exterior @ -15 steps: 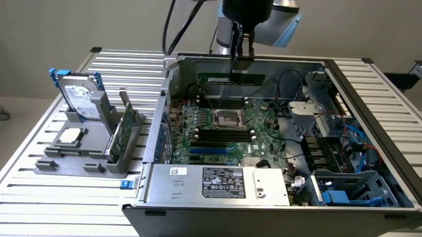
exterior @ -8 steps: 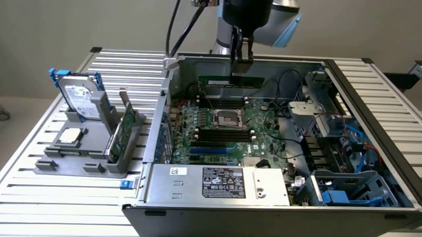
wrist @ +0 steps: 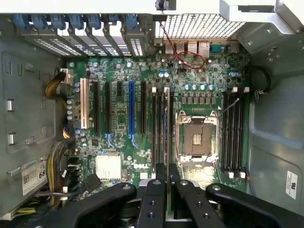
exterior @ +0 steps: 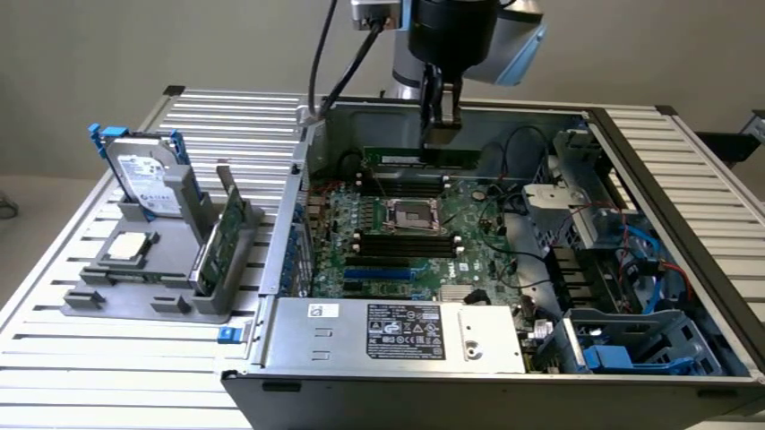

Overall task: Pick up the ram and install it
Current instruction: 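Pick up the ram and move it above insertion slot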

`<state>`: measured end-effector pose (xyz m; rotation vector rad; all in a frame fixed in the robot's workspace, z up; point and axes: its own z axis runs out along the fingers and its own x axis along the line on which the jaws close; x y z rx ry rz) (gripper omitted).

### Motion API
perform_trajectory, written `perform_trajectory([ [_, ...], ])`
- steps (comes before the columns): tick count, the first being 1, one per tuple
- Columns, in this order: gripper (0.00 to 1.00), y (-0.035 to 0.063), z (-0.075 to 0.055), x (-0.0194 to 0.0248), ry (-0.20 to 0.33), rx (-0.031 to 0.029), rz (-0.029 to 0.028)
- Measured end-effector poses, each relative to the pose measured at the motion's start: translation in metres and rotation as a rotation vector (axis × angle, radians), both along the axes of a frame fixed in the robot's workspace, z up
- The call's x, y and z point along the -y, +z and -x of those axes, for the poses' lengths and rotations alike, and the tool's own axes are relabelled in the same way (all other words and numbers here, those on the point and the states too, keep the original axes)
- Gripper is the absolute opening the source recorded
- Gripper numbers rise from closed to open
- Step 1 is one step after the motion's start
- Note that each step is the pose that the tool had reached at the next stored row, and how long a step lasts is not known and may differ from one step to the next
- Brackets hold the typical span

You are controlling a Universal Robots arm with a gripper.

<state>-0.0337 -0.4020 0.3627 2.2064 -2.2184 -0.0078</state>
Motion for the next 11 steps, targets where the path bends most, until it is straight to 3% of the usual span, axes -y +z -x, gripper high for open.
perform_trajectory([
  [11, 0.14, -0.0201, -0.002, -0.0002, -0.015, -0.0002, 0.0],
])
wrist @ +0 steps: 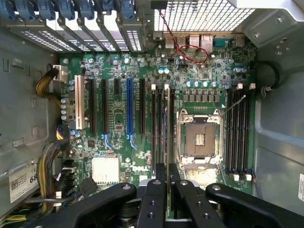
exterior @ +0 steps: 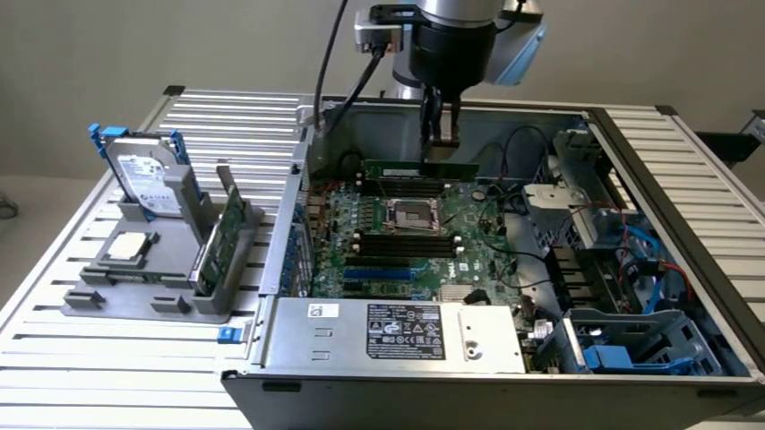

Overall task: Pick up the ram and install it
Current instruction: 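Pick up the ram and move it above insertion slot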

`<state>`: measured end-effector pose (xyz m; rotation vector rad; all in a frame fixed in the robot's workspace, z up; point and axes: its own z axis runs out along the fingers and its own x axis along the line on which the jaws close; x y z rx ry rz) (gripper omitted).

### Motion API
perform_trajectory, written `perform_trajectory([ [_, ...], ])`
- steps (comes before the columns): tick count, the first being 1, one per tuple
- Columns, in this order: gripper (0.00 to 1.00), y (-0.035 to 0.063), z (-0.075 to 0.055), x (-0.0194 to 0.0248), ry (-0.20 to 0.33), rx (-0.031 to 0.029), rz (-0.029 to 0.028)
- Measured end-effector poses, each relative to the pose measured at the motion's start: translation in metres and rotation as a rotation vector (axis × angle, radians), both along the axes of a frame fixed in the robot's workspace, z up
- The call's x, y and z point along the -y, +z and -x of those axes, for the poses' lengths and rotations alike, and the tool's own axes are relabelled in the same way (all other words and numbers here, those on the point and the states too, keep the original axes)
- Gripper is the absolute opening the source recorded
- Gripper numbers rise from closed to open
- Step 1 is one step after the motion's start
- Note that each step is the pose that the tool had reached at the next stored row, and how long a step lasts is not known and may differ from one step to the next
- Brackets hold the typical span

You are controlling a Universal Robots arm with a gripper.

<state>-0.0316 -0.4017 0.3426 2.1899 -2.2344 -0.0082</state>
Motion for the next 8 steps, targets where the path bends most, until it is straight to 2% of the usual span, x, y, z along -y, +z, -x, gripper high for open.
perform_trajectory([
  [8, 0.14, -0.0145, 0.0, -0.0003, -0.029, -0.0013, 0.0],
])
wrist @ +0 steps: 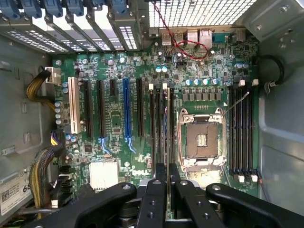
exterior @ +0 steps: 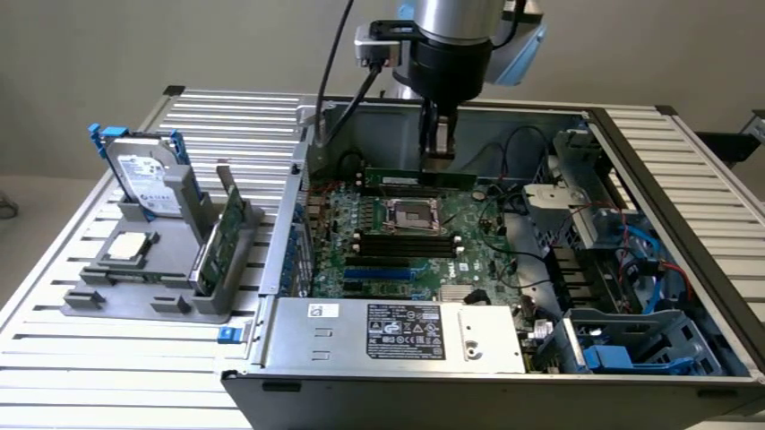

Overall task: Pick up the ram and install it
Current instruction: 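Pick up the ram and move it above insertion slot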

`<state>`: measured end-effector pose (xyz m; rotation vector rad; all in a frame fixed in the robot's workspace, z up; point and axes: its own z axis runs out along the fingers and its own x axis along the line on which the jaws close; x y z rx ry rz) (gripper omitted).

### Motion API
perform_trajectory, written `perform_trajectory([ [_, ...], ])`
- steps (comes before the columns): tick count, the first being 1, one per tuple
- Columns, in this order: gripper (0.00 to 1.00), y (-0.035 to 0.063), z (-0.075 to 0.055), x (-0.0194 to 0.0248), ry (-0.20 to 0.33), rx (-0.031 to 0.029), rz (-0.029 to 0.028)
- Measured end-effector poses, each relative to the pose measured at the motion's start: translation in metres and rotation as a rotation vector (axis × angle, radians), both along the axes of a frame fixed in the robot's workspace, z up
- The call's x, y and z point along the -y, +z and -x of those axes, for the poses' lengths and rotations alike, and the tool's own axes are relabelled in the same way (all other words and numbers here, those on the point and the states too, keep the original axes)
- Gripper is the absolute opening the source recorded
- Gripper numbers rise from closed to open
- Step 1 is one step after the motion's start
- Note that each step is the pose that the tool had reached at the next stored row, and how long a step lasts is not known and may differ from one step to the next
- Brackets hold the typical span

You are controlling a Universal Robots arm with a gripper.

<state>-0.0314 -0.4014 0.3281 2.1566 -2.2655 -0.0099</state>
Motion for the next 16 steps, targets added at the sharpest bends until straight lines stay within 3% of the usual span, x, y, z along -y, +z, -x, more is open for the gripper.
perform_trajectory([
  [6, 0.14, -0.0109, -0.0001, 0.0, -0.001, -0.0009, -0.0001],
  [16, 0.14, -0.0115, -0.0001, 0.0, -0.001, -0.0082, 0.0003],
])
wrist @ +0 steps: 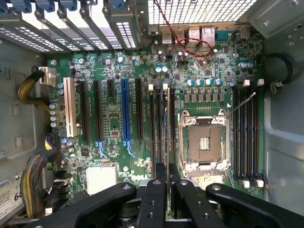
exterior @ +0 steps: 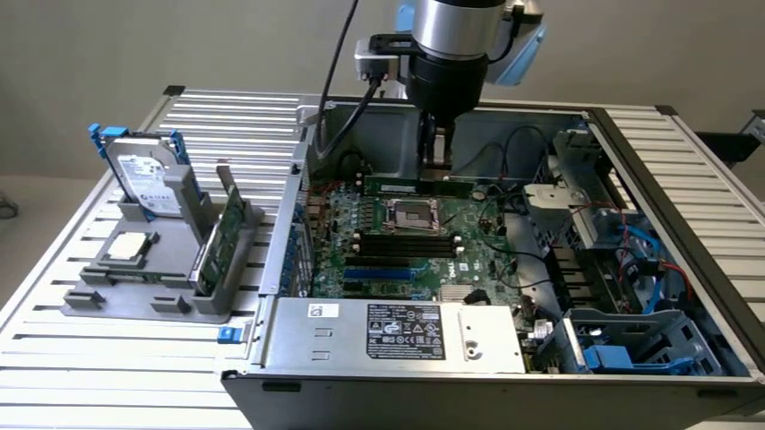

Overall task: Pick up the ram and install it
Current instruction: 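Pick up the ram and move it above insertion slot, then insert the ram into the slot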

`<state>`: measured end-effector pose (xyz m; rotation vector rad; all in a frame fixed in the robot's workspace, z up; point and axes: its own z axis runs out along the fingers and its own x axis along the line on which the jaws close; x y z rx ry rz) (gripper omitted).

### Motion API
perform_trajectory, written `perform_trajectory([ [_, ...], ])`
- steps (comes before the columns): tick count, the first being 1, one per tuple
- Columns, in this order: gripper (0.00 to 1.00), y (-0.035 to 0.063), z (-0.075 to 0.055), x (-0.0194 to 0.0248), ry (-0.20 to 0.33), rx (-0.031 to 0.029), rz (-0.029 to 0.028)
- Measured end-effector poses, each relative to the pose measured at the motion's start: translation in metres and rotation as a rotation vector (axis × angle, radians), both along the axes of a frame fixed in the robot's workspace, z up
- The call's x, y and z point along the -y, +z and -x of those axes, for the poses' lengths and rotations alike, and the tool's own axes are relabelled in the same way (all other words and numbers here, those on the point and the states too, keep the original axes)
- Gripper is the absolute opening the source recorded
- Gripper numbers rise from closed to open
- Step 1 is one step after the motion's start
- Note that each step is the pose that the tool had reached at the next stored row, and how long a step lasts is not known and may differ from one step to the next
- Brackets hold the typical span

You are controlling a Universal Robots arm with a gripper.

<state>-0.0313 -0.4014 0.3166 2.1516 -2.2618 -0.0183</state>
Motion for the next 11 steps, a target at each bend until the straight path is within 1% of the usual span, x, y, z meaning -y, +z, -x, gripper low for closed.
perform_trajectory([
  [11, 0.14, 0.0, 0.0, 0.0, 0.0, -0.0094, 0.0],
])
